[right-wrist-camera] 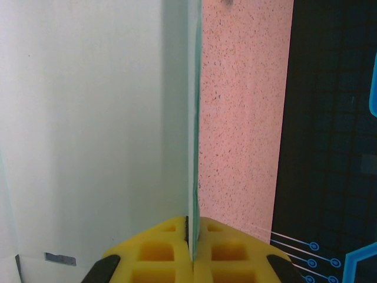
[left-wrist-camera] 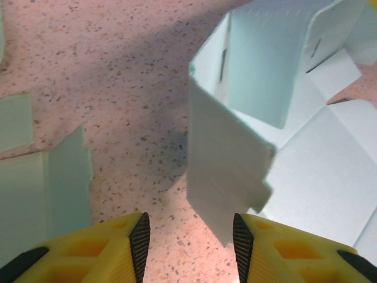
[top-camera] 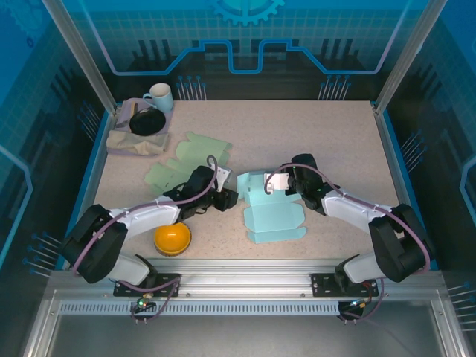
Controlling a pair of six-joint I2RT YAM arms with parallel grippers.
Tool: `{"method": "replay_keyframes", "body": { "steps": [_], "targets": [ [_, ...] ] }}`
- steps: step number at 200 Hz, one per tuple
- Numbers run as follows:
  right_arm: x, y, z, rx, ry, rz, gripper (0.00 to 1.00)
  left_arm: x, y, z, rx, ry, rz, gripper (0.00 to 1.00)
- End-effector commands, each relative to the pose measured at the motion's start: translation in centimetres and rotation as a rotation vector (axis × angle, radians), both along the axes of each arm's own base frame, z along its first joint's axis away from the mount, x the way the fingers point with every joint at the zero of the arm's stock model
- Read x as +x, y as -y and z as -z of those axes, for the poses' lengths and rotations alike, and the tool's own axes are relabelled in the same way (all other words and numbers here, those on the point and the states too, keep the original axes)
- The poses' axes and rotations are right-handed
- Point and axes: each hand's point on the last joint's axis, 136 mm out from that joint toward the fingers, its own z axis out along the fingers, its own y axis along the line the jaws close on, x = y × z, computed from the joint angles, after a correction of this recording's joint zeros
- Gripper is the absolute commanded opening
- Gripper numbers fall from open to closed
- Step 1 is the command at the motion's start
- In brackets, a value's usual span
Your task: Fold the paper box
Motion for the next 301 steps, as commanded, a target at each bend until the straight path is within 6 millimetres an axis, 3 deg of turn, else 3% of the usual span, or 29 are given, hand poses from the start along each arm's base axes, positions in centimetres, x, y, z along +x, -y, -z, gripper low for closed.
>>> {"method": "replay_keyframes", "body": {
  "steps": [1, 95, 164, 228, 274, 301],
  "targets": [
    [-0.3, -0.5, -0.6, 0.029, 0.031, -0.019, 0.0, 0.4, 1.9, -1.9, -0.067, 0.04, 0.069, 0.45],
    [-0.5, -0.7, -0.8, 0.036, 0.047, -0.03, 0.0, 1.9, 3.0, -1.3, -0.045, -0.006, 0.07, 0.45],
    [-0.4, -0.4, -0.7, 0.024, 0.052, -0.008, 0.0, 1.1, 4.6, -2.1, -0.127, -0.017, 0.119, 0.38],
    [0.1, -0.8, -1.5, -0.012, 0.189, 0.028, 0.0, 0.4, 4.3, -1.1, -0.12, -0.027, 0.122, 0.32],
    [0.3, -0.7, -3.3, -0.034, 0.33, 0.052, 0.0, 0.5, 4.1, -0.7, -0.102, -0.018, 0.12, 0.31],
    [0.1, -0.8, -2.5, -0.049, 0.316, 0.041, 0.0, 1.0, 4.4, -0.5, -0.087, -0.008, 0.127, 0.31]
  ]
}}
